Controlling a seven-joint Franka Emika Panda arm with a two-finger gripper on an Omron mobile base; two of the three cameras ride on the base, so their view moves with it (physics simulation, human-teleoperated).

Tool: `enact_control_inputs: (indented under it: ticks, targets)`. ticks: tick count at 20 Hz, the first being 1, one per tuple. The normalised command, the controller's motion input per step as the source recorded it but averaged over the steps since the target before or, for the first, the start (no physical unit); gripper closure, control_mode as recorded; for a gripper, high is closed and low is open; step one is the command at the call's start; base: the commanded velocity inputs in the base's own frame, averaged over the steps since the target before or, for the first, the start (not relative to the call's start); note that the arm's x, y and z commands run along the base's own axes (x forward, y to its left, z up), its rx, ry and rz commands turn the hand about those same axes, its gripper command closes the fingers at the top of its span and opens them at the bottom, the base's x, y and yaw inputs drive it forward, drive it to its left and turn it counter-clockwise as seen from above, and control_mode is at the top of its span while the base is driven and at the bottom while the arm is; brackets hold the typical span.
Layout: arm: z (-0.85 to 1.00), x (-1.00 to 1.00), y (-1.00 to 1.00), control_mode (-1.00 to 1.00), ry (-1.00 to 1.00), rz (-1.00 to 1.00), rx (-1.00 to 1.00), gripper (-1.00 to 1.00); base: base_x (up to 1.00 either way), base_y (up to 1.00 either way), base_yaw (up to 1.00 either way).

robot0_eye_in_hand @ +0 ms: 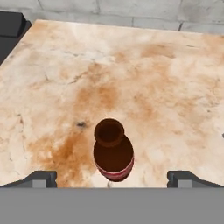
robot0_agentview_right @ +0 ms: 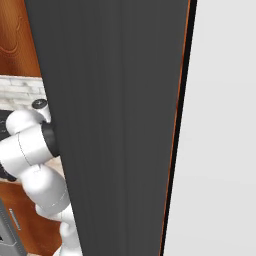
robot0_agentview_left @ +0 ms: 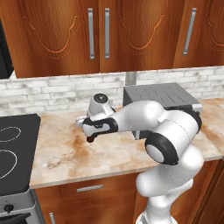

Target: Move the drinks to the dining counter.

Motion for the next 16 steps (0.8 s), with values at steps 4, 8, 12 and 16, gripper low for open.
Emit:
enact_control_inputs:
  ticks: [4,8,12,16]
  targets:
    - [-0.14,0.15,0.00,-1.00,0.00,0.03,0.00,-1.00,0.00,0.00,0.00]
    - [-0.11,0.19,0.04,-1.00,0.00,0.03,0.00,-1.00,0.00,0.00,0.00]
    - [-0.07,0.28,0.09,-1.00,0.00,0.04,0.00,-1.00,0.00,0.00,0.00]
    - [-0.07,0.24,0.10,-1.00,-0.04,0.04,0.00,-1.00,0.00,0.00,0.00]
